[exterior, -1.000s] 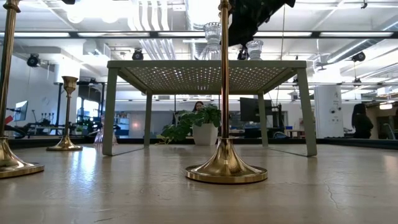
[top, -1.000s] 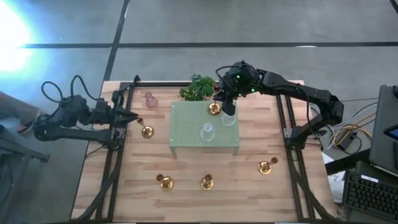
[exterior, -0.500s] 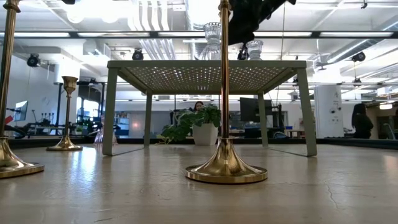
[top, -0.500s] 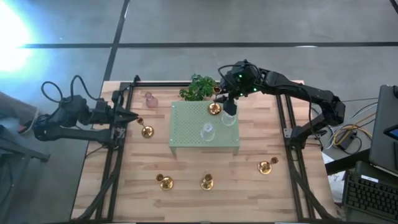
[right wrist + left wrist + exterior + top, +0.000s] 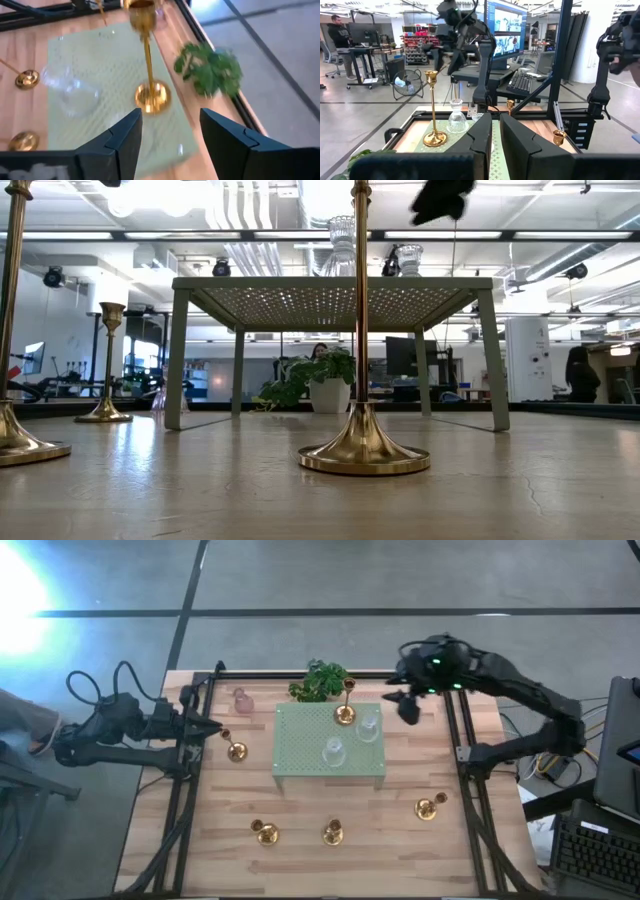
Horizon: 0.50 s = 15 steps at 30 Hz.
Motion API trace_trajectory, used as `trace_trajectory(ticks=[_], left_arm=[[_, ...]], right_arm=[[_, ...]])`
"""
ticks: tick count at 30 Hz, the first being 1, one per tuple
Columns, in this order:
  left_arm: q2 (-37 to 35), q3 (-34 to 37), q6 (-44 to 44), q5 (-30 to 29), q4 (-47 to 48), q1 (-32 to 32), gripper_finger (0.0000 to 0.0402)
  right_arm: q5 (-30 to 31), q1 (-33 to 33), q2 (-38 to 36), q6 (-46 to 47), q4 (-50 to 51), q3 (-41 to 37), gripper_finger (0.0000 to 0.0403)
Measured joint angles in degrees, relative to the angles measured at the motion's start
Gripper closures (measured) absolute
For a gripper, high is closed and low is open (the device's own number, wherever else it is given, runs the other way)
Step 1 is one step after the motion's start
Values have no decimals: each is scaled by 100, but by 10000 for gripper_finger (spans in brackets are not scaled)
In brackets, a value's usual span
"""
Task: Pick & Place candle stick holders
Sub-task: Put the gold candle holder on the shelf
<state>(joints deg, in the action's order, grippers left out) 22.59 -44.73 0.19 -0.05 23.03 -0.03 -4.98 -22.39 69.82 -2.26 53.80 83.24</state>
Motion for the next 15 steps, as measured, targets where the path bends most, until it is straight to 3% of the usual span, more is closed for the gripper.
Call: trace_trajectory(ticks=[8, 15], left_arm=[[0, 2, -2, 0, 0, 2, 356], [2, 2, -1, 0, 1, 2, 356]], right_arm=[[203, 92, -1179, 921, 1347, -64, 237], [218, 694, -2283, 1886, 1418, -990, 289]])
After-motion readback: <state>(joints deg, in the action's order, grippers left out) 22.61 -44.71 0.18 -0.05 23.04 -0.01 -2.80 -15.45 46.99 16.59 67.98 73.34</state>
